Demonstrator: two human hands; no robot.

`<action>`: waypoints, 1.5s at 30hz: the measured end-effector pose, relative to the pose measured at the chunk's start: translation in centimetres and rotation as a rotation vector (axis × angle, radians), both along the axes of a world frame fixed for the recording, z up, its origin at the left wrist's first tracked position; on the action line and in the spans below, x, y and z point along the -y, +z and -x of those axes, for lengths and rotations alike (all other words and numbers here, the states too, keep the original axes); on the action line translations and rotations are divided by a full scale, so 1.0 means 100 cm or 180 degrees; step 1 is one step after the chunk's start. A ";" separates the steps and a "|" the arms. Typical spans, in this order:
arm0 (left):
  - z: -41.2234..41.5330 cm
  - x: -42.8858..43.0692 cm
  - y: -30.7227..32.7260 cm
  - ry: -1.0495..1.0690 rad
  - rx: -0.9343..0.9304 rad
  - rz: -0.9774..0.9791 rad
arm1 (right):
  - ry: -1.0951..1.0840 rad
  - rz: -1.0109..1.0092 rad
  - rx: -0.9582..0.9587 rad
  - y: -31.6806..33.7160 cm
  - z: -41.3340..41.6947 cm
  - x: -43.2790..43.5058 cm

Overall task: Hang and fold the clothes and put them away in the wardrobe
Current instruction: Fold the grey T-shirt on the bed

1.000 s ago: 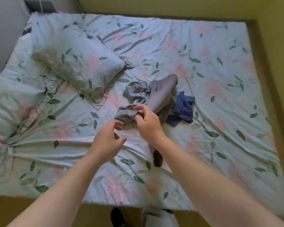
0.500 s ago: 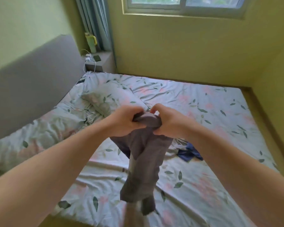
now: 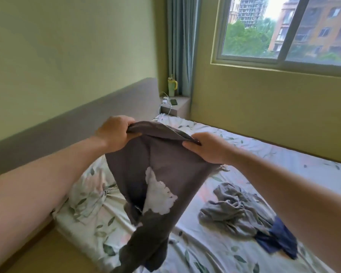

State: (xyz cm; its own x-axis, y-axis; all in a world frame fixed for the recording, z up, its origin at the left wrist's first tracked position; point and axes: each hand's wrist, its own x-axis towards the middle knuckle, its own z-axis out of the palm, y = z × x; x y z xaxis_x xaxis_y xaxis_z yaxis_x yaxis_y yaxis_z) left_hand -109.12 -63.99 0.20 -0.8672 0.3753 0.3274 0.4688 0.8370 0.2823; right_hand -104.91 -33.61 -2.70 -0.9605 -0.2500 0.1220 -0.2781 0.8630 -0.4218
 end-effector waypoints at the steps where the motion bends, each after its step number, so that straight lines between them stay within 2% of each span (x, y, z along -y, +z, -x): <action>1: -0.001 0.012 0.008 0.0142 -0.0002 0.0048 | 0.0241 -0.0276 0.0001 0.008 0.002 0.004; 5: -0.009 0.055 0.030 0.0599 0.0000 0.0134 | 0.0698 -0.1271 0.0357 0.029 0.011 0.005; 8: -0.014 0.073 0.035 0.0748 0.0102 0.0097 | 0.0557 -0.2031 0.0058 0.028 0.023 0.000; 10: -0.016 0.079 0.036 0.0813 0.0163 0.0105 | 0.0272 -0.1875 -0.0226 0.026 0.032 -0.004; 14: -0.020 0.083 0.037 0.0923 0.0045 0.0025 | -0.0368 -0.0675 -0.0427 0.022 0.045 -0.013; 18: -0.021 0.081 0.039 0.1033 -0.0061 0.0059 | -0.0672 -0.0862 -0.0868 0.027 0.043 -0.012; 25: -0.023 0.073 0.039 0.1302 -0.0246 -0.0051 | -0.0893 -0.0503 -0.0568 0.045 0.033 -0.006; 28: -0.021 0.064 0.040 0.2035 -0.0079 -0.0125 | -0.0795 0.0020 -0.0159 0.056 0.025 0.007; 30: -0.024 0.053 0.038 0.2521 0.0612 -0.0573 | -0.0969 0.0913 0.0285 0.067 0.014 0.022; 32: -0.032 0.042 0.032 0.2447 0.1539 -0.1099 | -0.1168 0.1838 0.0819 0.074 0.000 0.039; 34: -0.042 0.028 0.030 0.2076 0.1948 -0.1146 | -0.1017 0.2757 0.1469 0.074 -0.009 0.056; 36: -0.052 0.008 0.032 0.1611 0.1698 -0.1030 | -0.0625 0.3628 0.2109 0.070 -0.015 0.074; 38: -0.061 -0.014 0.035 0.1140 0.1357 -0.1350 | -0.0404 0.4037 0.2348 0.062 -0.017 0.091; 40: -0.074 -0.033 0.041 0.0745 0.1224 -0.1702 | -0.0507 0.4319 0.2267 0.056 -0.017 0.104; 41: -0.080 -0.039 0.042 0.0632 0.1124 -0.1638 | -0.0613 0.4448 0.2181 0.053 -0.015 0.108; 45: -0.100 -0.047 0.034 0.0415 0.1125 -0.0800 | -0.1025 0.4750 0.1744 0.046 -0.009 0.111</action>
State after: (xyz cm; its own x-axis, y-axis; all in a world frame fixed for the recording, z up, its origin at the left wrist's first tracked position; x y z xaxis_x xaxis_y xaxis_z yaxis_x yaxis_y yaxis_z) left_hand -99.13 -59.31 3.65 -0.9769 0.2021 0.0697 0.2022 0.7676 0.6082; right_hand -104.01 -44.75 1.88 -0.9545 -0.0199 -0.2977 0.2812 -0.3936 -0.8752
